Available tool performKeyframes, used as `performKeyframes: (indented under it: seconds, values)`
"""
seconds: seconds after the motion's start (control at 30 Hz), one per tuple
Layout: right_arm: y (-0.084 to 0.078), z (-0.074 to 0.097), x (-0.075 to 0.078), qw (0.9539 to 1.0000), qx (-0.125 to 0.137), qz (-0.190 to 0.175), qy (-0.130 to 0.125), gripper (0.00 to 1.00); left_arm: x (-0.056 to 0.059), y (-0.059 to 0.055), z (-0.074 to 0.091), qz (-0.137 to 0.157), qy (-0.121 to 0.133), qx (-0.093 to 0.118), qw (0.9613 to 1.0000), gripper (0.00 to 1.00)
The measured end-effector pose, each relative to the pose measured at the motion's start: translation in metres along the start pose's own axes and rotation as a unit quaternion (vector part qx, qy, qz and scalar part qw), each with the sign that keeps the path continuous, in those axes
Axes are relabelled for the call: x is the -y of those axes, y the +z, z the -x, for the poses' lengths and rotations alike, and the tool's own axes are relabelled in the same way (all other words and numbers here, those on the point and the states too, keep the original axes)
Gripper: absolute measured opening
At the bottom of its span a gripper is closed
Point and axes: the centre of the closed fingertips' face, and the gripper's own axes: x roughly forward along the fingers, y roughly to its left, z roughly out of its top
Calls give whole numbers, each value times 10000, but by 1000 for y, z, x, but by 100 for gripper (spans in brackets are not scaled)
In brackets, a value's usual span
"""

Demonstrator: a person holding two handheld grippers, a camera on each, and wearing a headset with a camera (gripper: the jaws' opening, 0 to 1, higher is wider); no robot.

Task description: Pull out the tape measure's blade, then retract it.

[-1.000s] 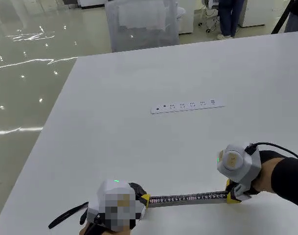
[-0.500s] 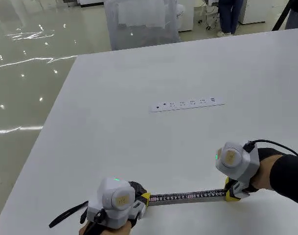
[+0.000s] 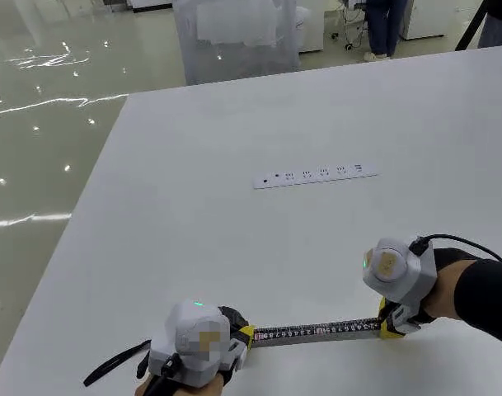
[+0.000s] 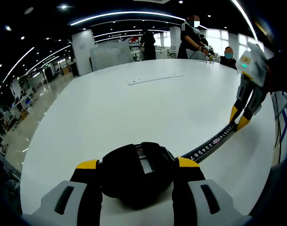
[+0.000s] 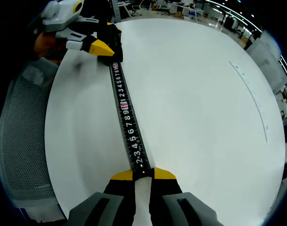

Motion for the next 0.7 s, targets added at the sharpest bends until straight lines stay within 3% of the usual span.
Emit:
performKeyframes:
  seconds: [0.57,0.7]
  values:
    - [1,-2,0,10000,-29,16,42,5,-1,0,0,17,19,47,10000,55]
    - [1,-2,0,9999,85,-91,-23,5,0,0,1,14,29,62,10000,55]
